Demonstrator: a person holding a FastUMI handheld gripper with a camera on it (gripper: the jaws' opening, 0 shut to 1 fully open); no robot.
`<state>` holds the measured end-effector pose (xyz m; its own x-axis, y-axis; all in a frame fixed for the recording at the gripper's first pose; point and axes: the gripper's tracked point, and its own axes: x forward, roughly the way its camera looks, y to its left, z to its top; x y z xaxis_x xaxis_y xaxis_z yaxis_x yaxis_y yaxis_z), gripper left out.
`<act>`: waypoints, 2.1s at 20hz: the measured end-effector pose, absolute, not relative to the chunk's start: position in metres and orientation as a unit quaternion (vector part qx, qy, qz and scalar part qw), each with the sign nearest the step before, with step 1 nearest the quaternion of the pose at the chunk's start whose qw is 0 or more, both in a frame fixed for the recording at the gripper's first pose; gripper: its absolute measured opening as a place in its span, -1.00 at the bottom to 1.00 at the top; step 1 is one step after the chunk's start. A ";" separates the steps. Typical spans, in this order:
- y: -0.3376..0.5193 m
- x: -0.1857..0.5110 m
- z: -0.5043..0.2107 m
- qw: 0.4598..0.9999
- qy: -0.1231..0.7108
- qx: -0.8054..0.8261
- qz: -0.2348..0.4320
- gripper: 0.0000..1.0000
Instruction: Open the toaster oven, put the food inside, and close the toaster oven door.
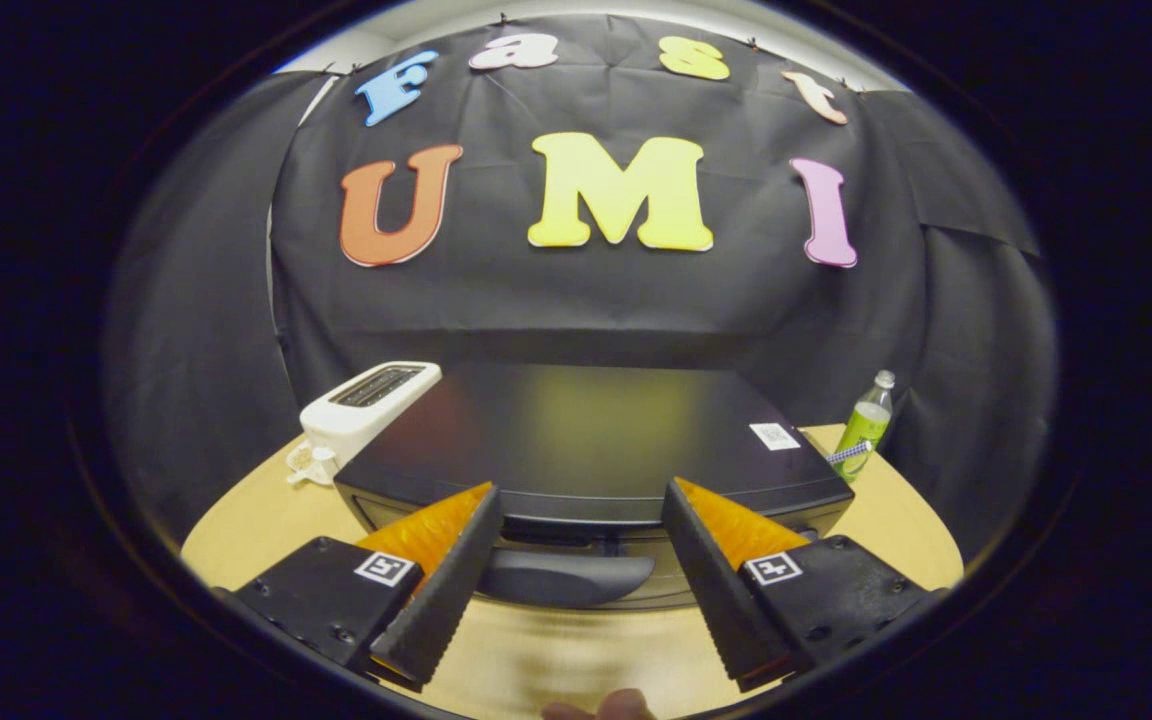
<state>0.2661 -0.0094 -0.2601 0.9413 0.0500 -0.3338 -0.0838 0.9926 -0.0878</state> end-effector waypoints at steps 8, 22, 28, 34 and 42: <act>-0.008 0.235 -0.280 0.980 0.193 -0.030 0.037 1.00; -0.013 0.139 -0.364 0.952 0.297 -0.066 0.042 1.00; -0.025 0.099 -0.309 0.955 0.289 -0.046 0.055 1.00; -0.037 0.052 -0.231 0.956 0.282 -0.023 0.082 1.00; 0.017 -0.006 -0.225 0.901 0.382 0.082 0.190 1.00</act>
<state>-0.0058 0.0170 -0.2247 0.6365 0.4052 -0.6563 -0.2793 0.9142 0.2936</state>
